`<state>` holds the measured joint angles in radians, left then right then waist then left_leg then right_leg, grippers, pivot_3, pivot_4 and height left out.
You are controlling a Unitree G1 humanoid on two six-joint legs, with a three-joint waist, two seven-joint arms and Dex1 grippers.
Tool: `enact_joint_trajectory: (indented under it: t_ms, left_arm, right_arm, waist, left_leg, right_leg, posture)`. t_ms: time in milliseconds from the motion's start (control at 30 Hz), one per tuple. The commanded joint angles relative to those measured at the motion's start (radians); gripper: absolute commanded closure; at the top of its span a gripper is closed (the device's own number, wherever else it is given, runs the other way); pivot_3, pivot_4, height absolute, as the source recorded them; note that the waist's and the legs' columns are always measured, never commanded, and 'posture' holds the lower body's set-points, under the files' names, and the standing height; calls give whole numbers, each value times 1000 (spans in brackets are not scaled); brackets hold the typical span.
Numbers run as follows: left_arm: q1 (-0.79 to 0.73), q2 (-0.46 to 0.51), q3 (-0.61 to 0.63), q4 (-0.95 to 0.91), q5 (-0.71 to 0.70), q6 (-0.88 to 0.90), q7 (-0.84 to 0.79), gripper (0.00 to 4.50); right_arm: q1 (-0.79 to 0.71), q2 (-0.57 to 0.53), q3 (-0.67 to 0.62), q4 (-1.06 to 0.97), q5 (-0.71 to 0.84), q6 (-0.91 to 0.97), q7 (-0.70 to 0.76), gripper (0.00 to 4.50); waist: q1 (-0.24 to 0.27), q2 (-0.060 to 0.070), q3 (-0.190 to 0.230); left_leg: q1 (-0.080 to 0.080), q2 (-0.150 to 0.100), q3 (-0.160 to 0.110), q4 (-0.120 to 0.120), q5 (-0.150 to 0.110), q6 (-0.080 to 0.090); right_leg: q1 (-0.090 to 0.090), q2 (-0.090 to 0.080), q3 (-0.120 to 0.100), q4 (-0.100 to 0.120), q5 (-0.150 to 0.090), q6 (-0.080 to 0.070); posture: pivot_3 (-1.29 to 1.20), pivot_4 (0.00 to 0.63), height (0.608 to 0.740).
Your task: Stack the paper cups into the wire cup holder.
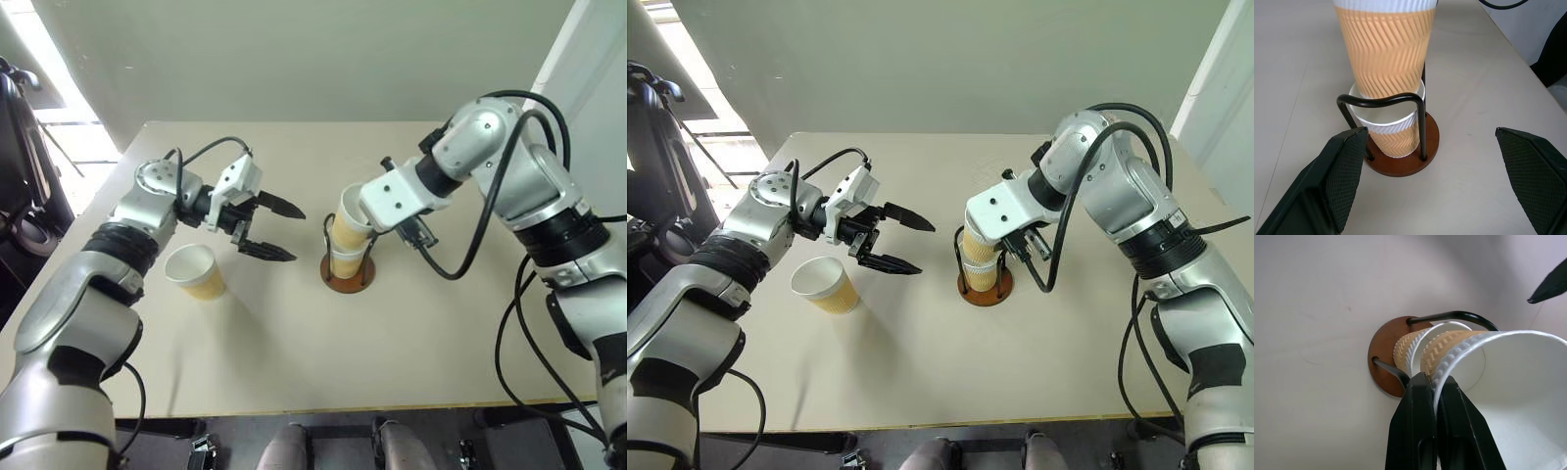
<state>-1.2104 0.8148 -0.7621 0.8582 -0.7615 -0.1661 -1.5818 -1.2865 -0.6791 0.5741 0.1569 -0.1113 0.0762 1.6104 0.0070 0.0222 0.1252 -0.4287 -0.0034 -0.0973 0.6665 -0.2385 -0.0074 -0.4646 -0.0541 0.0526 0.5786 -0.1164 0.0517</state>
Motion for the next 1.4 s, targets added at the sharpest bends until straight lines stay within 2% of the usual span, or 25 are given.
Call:
enact_joint_trajectory:
  t_ms: [33, 367, 467, 533, 733, 833, 967, 1167, 1333, 1400]
  left_arm:
    - [-12, 20, 4, -30, -24, 9, -33, 0]
    - [-6, 27, 4, -46, -28, 16, -33, 0]
    - [-4, 28, 5, -52, -30, 25, -33, 0]
    - [-3, 29, 5, -55, -31, 30, -33, 0]
    - [-15, 11, 34, -18, -14, 44, -33, 0]
    - [-51, -36, 99, 63, 21, 90, -33, 0]
    - [-121, -93, 214, 198, 170, 103, -30, 0]
    - [-175, -53, 353, 222, 318, 94, -30, 0]
    - [-191, 36, 315, 122, 297, 209, -33, 0]
    - [-187, 59, 312, 115, 335, 213, -33, 0]
  right_arm:
    - [-5, -3, 2, -38, 12, 2, 4, 4471]
    - [7, 48, -16, 4, -45, -40, -15, 4471]
    - [8, 58, -23, 12, -54, -44, -18, 3922]
    - [5, 66, -28, 24, -59, -48, -26, 3317]
    - [-4, 72, -54, 54, -57, -51, -47, 3317]
    - [-25, 69, -108, 64, -25, 10, -66, 3317]
    - [-39, 35, -223, 25, 61, 191, -76, 3317]
    - [-8, -69, -351, -89, 167, 418, -80, 3317]
    - [7, -142, -385, -125, 211, 483, -83, 3317]
    - [9, -156, -390, -129, 224, 496, -85, 3317]
  waist:
    - [0, 0, 0]
    - [0, 0, 0]
    - [0, 0, 0]
    - [-1, 0, 0]
    - [-1, 0, 0]
    - [0, 0, 0]
    - [2, -1, 0]
    - [-1, -1, 0]
    - [-3, -1, 0]
    - [-5, -1, 0]
  left_leg:
    - [0, 0, 0, 0, 0, 0]
    - [0, 0, 0, 0, 0, 0]
    - [0, 0, 0, 0, 0, 0]
    - [0, 0, 0, 0, 0, 0]
    - [0, 0, 0, 0, 0, 0]
    - [0, 0, 0, 1, 0, 0]
    - [-2, 0, 0, 1, 1, 0]
    - [-3, 0, 1, -1, 1, 0]
    - [-3, 1, 1, -2, 2, -2]
    - [-3, 1, 2, -2, 2, -2]
  right_leg:
    - [0, 0, 0, 0, 0, 0]
    - [0, 0, 0, 1, 0, 0]
    - [0, 0, 0, 1, 0, 0]
    - [0, 0, 0, 1, 0, 0]
    - [0, 0, 0, 1, 0, -1]
    - [0, 0, 0, 1, 0, -1]
    - [-1, 0, 0, 0, 1, -2]
    - [-2, 1, 0, -2, -1, -3]
    - [-4, 3, 1, -1, -2, -3]
    - [-4, 4, 1, 0, -2, -3]
  posture:
    - [0, 150, 740]
    - [0, 150, 740]
    - [0, 150, 740]
    - [0, 150, 740]
    - [0, 150, 740]
    - [0, 150, 740]
    - [0, 150, 740]
    - [0, 150, 740]
    - [0, 150, 740]
    - [0, 150, 740]
